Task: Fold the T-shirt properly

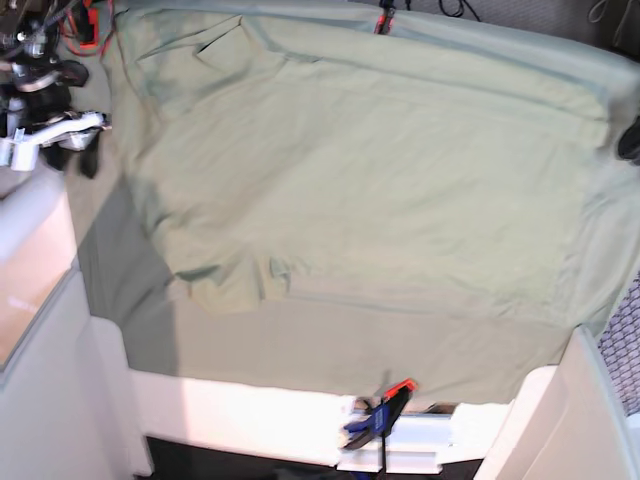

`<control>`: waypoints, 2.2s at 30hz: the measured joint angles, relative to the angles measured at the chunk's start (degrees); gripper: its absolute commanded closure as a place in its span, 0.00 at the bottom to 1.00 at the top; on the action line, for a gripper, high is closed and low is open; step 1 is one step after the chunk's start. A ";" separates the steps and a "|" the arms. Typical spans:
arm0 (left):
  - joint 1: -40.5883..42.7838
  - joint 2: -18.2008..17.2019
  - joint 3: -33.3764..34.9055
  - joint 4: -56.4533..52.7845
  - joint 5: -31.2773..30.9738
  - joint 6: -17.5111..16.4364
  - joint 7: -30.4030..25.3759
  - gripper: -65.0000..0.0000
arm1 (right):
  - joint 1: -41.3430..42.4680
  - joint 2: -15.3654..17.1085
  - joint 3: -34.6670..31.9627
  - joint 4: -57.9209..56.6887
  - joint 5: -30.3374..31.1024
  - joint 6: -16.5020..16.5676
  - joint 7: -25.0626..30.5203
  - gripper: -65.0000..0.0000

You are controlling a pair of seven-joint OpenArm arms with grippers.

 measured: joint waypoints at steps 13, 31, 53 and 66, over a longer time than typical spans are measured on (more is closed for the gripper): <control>0.04 -0.02 0.00 1.44 1.60 -0.13 -1.36 0.54 | 28.28 -0.22 -4.07 -45.35 -5.09 -0.26 5.01 0.46; -11.52 1.53 7.72 -0.17 20.15 2.21 -9.73 0.54 | 28.92 -4.22 -10.84 -48.63 -4.96 1.33 9.57 0.46; -60.85 13.35 37.40 -54.60 34.36 8.94 -24.94 0.54 | 28.76 -4.50 -11.02 -48.04 -4.94 2.25 8.70 0.46; -61.40 15.72 37.40 -56.54 35.91 9.35 -25.77 0.54 | 28.76 -4.50 -11.02 -48.04 -4.96 2.21 8.68 0.46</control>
